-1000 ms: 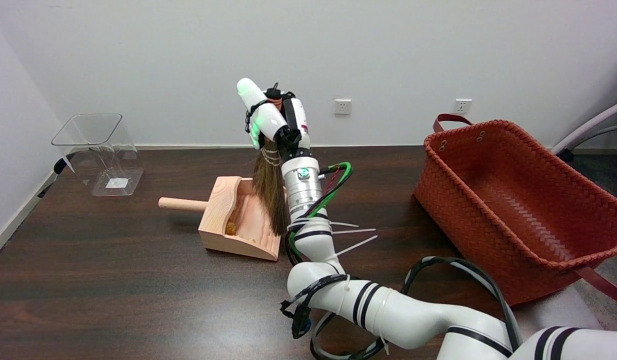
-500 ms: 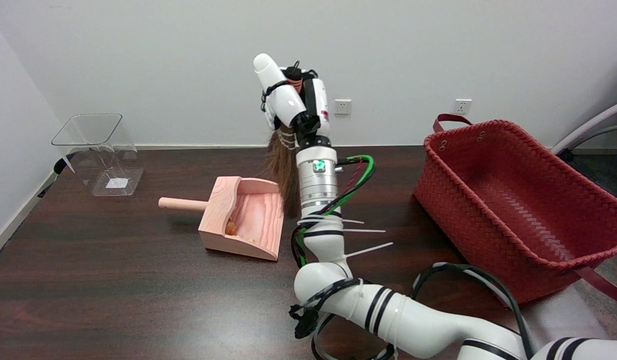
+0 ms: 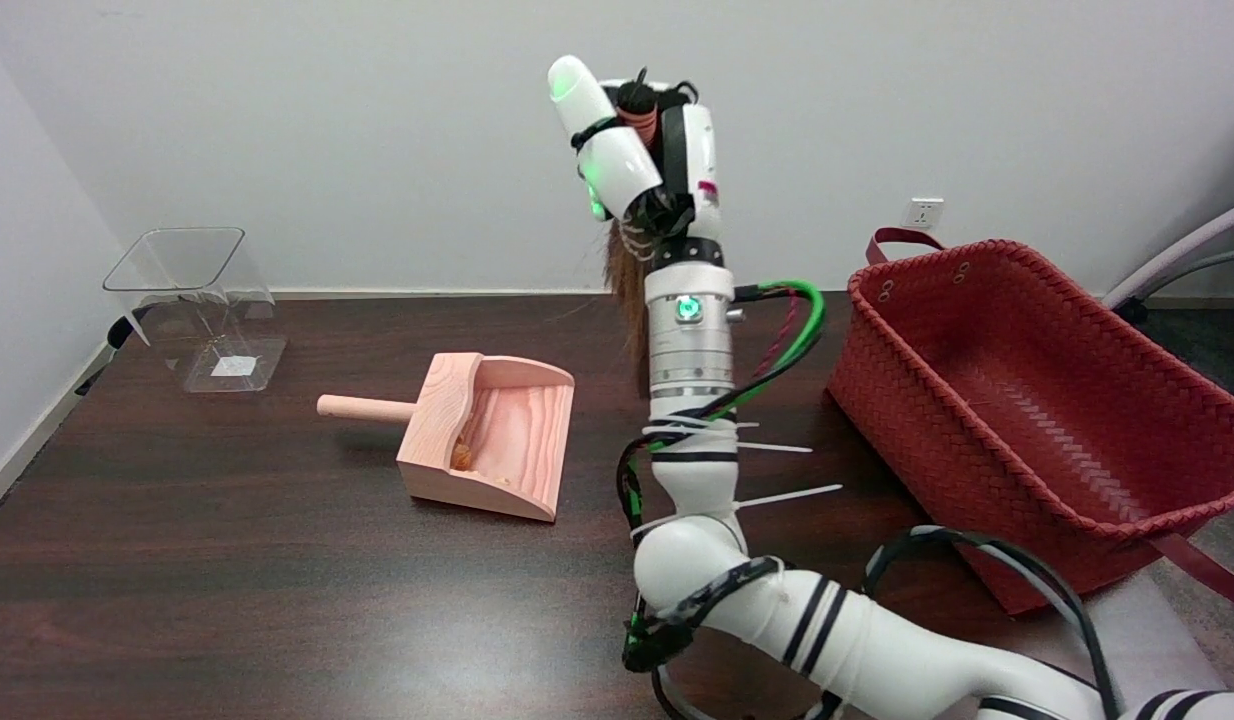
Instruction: Sweep the paper balls into the dustpan.
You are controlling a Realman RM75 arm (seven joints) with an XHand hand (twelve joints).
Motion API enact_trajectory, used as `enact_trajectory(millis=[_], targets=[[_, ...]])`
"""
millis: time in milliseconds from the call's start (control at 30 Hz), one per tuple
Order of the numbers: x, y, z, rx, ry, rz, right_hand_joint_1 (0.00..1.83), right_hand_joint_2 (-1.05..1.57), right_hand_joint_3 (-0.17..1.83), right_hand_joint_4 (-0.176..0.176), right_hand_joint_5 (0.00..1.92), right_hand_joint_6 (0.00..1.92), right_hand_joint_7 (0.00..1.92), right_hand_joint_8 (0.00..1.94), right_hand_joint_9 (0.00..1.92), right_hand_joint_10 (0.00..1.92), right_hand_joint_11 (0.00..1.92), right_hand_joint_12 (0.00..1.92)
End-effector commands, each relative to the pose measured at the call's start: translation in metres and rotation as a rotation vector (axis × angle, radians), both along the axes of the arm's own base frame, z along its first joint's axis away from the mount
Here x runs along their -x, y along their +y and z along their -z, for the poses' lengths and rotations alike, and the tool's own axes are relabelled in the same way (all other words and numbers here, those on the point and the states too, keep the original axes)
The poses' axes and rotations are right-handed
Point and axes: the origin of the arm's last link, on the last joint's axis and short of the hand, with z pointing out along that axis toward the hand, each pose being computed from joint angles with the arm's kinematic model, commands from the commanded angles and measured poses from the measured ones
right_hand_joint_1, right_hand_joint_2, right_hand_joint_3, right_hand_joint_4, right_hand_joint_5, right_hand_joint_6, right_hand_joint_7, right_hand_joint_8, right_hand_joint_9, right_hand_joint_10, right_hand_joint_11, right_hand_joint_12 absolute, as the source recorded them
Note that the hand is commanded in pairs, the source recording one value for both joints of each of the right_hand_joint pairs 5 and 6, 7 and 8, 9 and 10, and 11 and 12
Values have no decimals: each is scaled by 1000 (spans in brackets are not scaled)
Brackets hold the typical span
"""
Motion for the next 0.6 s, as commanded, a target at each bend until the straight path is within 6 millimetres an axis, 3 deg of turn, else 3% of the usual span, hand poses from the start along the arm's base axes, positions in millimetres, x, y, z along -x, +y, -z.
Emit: enact_trajectory(millis=[33,267,600], targets=[[-40,56,-89,282,334,-69,792,1571,134,0,1920,1920,1920,1920,1920,1920,1920,1920],[-44,76,-136,408,365,-46,792,1571,142,0,1920,1920,1920,1920,1920,1920,1920,1920],[-42,84,-191,577,418,-15,753,1571,297,0,1920,1920,1920,1920,1920,1920,1920,1920]])
